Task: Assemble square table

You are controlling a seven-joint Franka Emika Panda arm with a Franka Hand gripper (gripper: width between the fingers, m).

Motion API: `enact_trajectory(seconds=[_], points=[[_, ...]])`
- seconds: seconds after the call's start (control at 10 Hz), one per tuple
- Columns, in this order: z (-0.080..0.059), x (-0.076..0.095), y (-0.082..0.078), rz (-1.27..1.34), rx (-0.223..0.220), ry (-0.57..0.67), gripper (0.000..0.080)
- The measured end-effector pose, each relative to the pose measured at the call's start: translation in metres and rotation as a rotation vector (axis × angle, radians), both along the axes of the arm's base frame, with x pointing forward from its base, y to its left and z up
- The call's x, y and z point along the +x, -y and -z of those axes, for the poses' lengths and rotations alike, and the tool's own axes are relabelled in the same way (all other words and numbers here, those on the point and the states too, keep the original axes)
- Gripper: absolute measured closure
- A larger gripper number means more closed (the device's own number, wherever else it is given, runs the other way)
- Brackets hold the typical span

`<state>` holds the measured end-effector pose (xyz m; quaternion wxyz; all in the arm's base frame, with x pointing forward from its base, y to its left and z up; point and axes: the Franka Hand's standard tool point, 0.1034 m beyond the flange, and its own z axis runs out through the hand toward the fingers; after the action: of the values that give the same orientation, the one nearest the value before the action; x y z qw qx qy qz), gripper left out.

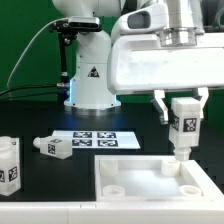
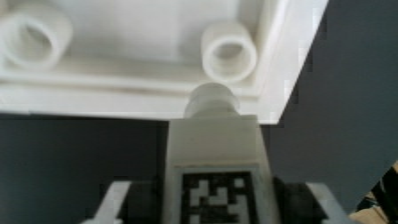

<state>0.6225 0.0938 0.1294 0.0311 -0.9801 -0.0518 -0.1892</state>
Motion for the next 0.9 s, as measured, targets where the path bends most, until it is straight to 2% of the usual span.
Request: enact_trajectory(seconds=[0.3, 0.5, 0.7, 0.9], points=[[0.004, -0.003, 0.000, -0.001, -0.002, -0.007, 0.0515], [0.019, -0.003, -0.008, -0.018, -0.007, 0.002, 0.0515], [0.024, 0.001, -0.010, -0.020, -0.007, 0.002, 0.0515], [0.037, -0.001, -0.014, -0.023, -0.007, -0.002, 0.0515]])
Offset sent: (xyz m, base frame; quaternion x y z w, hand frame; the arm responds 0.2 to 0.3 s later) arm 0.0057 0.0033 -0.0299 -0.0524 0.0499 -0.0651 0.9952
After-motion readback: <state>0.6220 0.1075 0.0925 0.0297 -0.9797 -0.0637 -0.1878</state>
